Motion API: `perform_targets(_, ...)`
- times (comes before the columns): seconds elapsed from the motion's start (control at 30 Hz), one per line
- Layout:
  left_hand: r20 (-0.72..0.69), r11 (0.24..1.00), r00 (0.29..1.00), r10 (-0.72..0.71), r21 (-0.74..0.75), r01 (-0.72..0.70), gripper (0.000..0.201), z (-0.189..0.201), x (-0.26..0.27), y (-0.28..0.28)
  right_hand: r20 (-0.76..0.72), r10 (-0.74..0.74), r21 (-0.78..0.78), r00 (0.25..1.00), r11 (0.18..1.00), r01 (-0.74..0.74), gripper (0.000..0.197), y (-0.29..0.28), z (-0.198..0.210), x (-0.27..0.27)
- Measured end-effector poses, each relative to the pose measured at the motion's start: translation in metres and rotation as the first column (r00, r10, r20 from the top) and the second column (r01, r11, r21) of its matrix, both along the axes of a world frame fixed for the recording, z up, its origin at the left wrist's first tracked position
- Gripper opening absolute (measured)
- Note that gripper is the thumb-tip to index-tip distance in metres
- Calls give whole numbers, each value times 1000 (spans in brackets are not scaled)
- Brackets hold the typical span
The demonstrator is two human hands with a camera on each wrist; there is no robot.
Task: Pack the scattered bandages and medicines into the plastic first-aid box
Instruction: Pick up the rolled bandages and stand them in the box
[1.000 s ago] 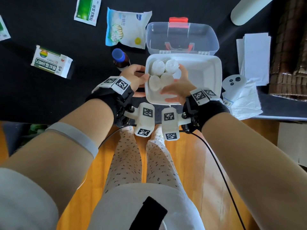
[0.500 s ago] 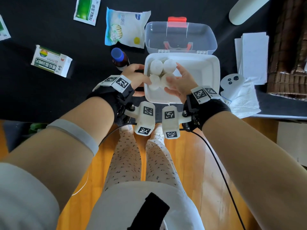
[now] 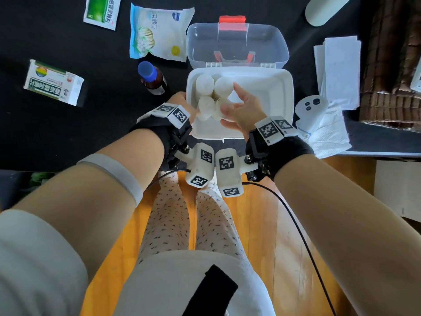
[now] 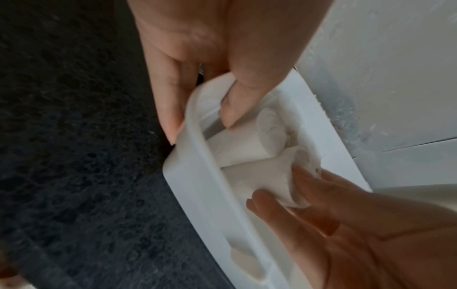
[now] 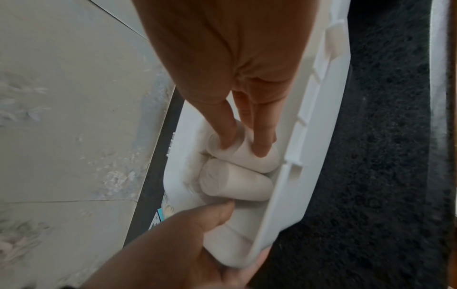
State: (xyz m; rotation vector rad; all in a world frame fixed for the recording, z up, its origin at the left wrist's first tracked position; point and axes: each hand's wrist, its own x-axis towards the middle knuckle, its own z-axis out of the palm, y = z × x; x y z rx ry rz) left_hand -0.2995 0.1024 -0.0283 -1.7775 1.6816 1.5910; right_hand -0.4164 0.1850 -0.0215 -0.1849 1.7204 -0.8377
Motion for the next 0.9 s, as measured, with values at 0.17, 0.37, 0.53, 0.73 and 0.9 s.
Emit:
perform_targets(0.17,1,1000,1000,-6,-4,6,42,2,2,0,2,-38,24,999,999,38,68,-1,-1,5)
perform_targets(0.37,-18,998,999,-38,43,39,52,3,5,1,35,9,80,999,997,-11,70,-5,3,6)
perform_targets(0.53,70,999,997,34,7,-35,12,-6,1,-1,93,42,116,995,992,-52,96,-3,0,5)
perform_targets(0.73,-17,993,998,57,109,-55,39,4,5,0,223,-84,89,971,994,66,113,-10,-1,11)
perform_targets(0.9,-46,998,998,-38,50,40,38,5,9,1,300,-255,65,919,967,247,111,-17,-1,16)
